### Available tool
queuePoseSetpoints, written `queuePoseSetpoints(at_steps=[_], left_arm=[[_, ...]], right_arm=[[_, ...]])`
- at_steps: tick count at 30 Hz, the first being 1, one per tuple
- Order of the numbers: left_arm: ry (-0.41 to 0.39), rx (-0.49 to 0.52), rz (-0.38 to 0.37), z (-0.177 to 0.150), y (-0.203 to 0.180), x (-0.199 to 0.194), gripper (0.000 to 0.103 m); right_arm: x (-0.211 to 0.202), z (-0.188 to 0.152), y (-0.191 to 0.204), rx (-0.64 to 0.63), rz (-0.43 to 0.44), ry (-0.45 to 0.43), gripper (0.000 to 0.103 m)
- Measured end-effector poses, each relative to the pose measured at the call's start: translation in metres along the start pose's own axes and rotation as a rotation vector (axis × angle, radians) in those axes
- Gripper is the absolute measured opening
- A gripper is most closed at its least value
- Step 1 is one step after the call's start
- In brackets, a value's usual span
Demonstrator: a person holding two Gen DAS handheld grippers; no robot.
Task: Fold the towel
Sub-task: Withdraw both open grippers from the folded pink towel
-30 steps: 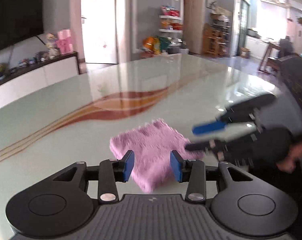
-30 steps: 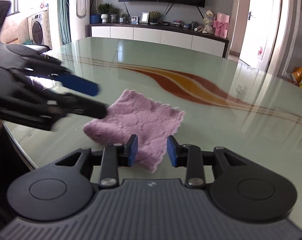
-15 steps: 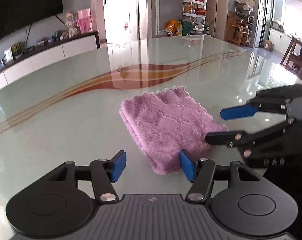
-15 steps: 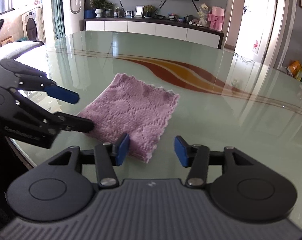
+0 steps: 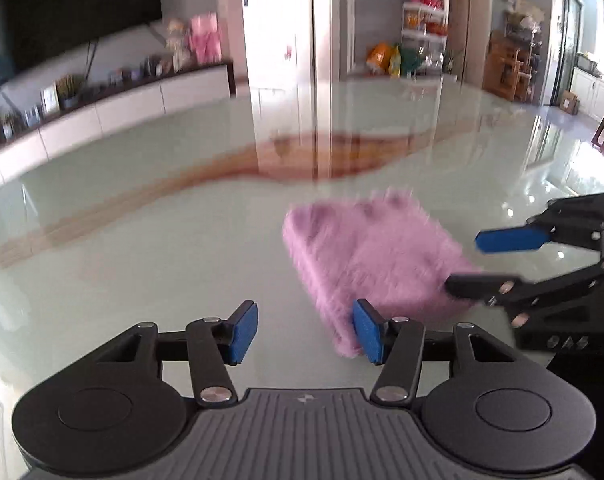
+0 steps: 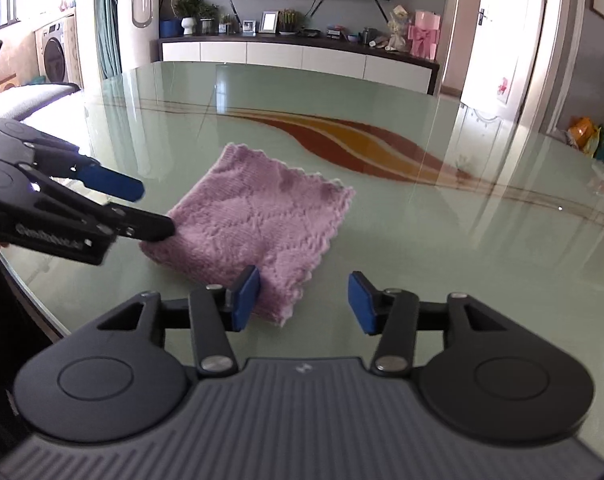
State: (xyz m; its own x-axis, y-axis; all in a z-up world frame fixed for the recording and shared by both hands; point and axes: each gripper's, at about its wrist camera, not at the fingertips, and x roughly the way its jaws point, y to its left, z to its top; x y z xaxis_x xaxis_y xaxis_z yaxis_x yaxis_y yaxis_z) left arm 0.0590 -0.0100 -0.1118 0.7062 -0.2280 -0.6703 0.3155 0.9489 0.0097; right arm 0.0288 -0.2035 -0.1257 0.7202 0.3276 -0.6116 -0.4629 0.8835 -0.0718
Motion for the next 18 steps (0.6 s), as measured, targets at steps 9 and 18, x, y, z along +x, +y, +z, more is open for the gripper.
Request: queuePoseSetpoints(at_steps=[9, 18], left_arm=[[0.001, 0.057, 0.035, 0.002, -0.004, -0.014, 0.056], [-0.055, 0.025, 0.018, 0.006, -0.001, -0.03, 0.052]], right_arm=[[-0.003, 0.0, -0.01, 0.027, -0.014, 0.004, 0.045], [-0.012, 0.0, -0.009, 0.027, -0.032, -0.019, 0.045]])
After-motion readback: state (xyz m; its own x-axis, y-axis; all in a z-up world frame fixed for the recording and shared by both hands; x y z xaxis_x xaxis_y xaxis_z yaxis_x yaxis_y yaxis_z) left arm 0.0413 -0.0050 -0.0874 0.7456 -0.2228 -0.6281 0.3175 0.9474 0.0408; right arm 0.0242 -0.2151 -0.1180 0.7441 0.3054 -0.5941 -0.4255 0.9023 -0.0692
